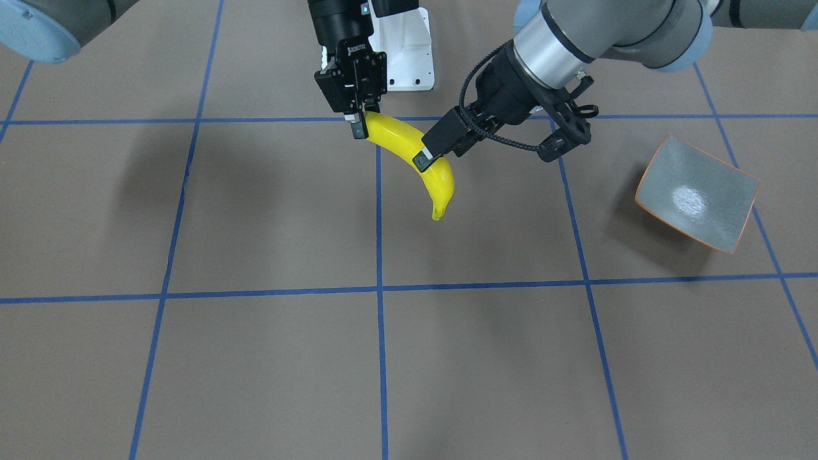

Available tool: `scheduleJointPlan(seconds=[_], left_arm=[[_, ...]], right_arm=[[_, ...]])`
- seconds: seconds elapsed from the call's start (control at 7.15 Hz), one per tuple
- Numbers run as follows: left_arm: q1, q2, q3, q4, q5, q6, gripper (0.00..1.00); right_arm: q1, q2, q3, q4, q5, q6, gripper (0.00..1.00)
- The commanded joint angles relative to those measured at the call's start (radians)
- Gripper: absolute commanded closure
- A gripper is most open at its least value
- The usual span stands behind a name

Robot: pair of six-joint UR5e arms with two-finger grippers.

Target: Transfer all bananas from basket to plate

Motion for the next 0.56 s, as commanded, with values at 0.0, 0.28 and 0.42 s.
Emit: scheduleJointPlan(seconds=[0.0,0.28,0.42], left_arm=[[0.004,0.000,0.008,-0.002,0.001,0.000,0.07],[0.010,0.006,-0.004,-0.006,0.013,0.000,0.57],[0.010,0.007,-0.005,-0.011,0.013,0.009,0.87]], right_arm=[[-0.006,0.001,0.012,-0.001,-0.001,0.000,1.00],[-0.006,0.003,0.011,-0.001,-0.001,0.000,1.00],[-0.006,0.003,0.011,-0.001,-0.001,0.000,1.00]])
